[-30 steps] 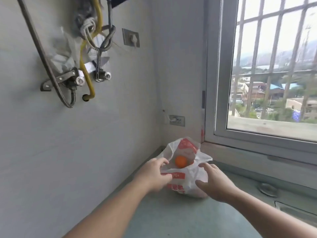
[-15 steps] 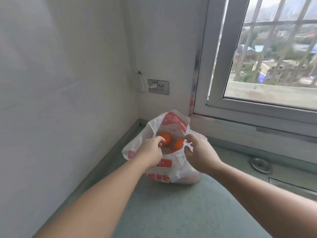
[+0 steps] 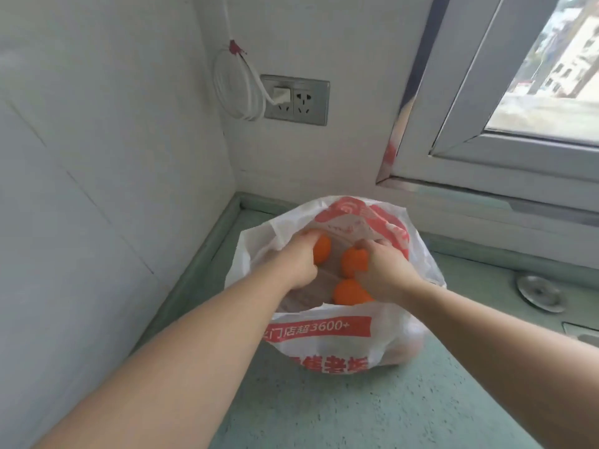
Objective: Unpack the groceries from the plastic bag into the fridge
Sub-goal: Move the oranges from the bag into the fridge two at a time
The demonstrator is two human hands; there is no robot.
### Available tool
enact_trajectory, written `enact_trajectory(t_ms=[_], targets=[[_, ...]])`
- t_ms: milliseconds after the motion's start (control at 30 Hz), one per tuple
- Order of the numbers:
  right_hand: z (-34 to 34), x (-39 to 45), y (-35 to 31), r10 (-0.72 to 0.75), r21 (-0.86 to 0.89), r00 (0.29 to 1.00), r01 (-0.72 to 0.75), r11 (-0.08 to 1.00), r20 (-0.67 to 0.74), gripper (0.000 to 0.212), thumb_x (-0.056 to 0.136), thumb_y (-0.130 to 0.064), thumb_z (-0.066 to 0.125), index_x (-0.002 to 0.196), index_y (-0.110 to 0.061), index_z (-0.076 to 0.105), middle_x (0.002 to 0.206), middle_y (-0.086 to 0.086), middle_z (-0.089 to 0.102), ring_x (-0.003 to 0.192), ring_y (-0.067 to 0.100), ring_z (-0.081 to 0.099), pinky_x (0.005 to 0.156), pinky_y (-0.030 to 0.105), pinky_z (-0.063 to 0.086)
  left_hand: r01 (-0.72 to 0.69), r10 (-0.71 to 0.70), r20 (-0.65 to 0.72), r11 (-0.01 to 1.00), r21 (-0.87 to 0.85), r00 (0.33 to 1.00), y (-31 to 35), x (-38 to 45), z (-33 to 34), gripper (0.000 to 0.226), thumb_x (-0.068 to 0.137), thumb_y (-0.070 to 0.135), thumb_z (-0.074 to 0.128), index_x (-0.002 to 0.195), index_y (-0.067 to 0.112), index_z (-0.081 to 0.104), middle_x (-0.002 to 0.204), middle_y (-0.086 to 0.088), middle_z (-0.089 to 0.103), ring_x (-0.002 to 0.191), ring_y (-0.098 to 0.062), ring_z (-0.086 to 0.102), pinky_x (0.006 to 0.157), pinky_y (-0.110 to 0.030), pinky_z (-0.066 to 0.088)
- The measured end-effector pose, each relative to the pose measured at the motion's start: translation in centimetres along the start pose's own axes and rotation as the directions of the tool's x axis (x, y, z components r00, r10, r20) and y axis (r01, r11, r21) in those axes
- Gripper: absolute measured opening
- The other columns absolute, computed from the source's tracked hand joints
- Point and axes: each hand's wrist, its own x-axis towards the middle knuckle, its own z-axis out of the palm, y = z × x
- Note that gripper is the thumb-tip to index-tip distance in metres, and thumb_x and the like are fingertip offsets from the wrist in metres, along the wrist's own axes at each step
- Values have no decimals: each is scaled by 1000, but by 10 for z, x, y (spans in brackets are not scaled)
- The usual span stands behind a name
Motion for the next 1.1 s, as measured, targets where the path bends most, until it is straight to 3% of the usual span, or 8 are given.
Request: enact_trajectory(t_ms=[100, 233, 333, 433, 567, 733, 933, 1100], targets=[[11, 19, 5, 53, -76, 998, -49, 996, 45, 45, 78, -35, 43, 119, -25, 55, 128, 12, 53, 114, 39, 52, 90, 43, 49, -28, 26, 67, 999, 20, 997, -2, 26, 9, 62, 82, 12, 55, 138, 33, 38, 130, -1, 53, 108, -28, 58, 84, -41, 52], [20, 41, 5, 87, -100, 996, -83, 991, 28, 49, 88, -32, 40, 135, -18, 41, 138, 18, 45, 116, 40, 54, 91, 42, 48, -95, 86, 63, 982, 165, 994, -7, 51, 17, 43, 84, 16, 57, 125, 23, 51, 119, -5, 60, 100, -27, 60, 70, -33, 42], [26, 53, 8, 99, -87, 994, -95, 992, 45, 56, 89, -35, 44, 143, -23, 33, 142, 14, 41, 113, 36, 56, 84, 37, 51, -105, 99, 40, 973, 205, 994, -8, 65, 18, 54, 82, 20, 60, 134, 26, 44, 125, -4, 56, 107, -29, 57, 75, -36, 45], [35, 63, 9, 107, -53, 992, -103, 993, 66, 61, 82, -41, 49, 140, -28, 32, 141, 12, 40, 114, 35, 54, 89, 42, 52, -90, 82, 58, 987, 137, 995, -8, 77, 24, 64, 76, 22, 66, 135, 30, 42, 126, -7, 54, 112, -32, 56, 90, -41, 50], [42, 75, 9, 130, -44, 990, -127, 991, 63, 60, 77, -36, 62, 132, -24, 40, 133, 11, 41, 111, 32, 52, 85, 40, 50, -65, 64, 15, 994, 85, 998, -10, 81, 46, 79, 63, 24, 74, 133, 36, 39, 130, -9, 45, 110, -33, 54, 88, -45, 53], [44, 78, 10, 77, -61, 996, -75, 995, 33, 58, 76, -33, 65, 128, -24, 41, 121, 8, 47, 99, 24, 49, 82, 34, 47, -114, 113, 14, 987, 116, 994, -8, 80, 49, 71, 69, 23, 72, 129, 37, 36, 132, -10, 43, 109, -35, 52, 86, -46, 52], [30, 60, 11, 1, -58, 997, 3, 998, 73, 63, 83, -39, 61, 139, -24, 37, 136, 12, 40, 118, 31, 49, 95, 35, 45, -134, 129, 50, 984, 118, 990, -9, 56, 22, 64, 72, 19, 70, 129, 30, 43, 126, -7, 46, 109, -28, 52, 80, -33, 46], [8, 33, -4, -135, 62, 990, 133, 989, 32, 68, 71, -31, 69, 133, -24, 42, 124, 5, 54, 116, 25, 50, 82, 29, 41, -142, 124, 121, 979, 149, 985, 11, 22, -19, 55, 72, 25, 74, 122, 20, 53, 118, -7, 57, 106, -30, 58, 84, -34, 49]])
